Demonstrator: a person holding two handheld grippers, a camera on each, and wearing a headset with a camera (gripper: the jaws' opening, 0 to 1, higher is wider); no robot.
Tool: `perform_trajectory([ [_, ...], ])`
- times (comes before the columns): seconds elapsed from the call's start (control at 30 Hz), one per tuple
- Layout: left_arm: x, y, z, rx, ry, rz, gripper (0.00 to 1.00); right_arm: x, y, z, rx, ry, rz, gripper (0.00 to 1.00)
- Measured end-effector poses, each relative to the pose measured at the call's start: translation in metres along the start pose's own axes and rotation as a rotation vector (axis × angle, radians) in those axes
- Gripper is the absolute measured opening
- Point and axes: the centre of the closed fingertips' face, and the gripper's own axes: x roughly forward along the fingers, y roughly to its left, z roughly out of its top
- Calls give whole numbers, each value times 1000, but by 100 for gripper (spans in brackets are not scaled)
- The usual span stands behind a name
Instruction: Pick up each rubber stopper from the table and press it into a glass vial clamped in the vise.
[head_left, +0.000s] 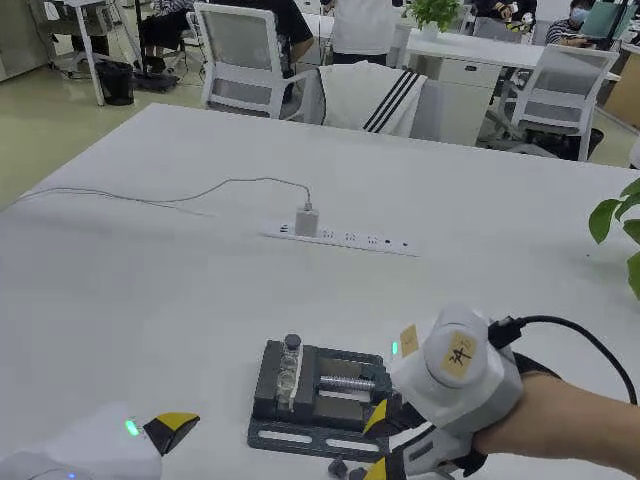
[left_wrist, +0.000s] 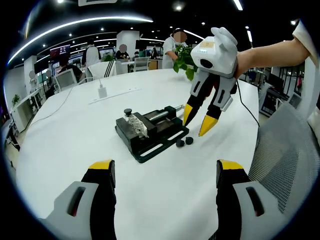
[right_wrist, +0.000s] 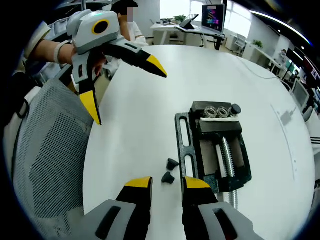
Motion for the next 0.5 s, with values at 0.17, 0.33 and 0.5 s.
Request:
perform_trajectory([
  [0.17, 0, 0, -2, -7, 3, 1, 81, 6, 0, -1, 59, -17, -3, 11],
  [0.33, -1, 0, -3, -12, 3, 4, 81, 11, -3, -3, 105, -24, -4, 7],
  [0.5, -2, 1, -6, -15, 6, 7, 81, 15, -3, -7, 106, -13, 1, 3],
])
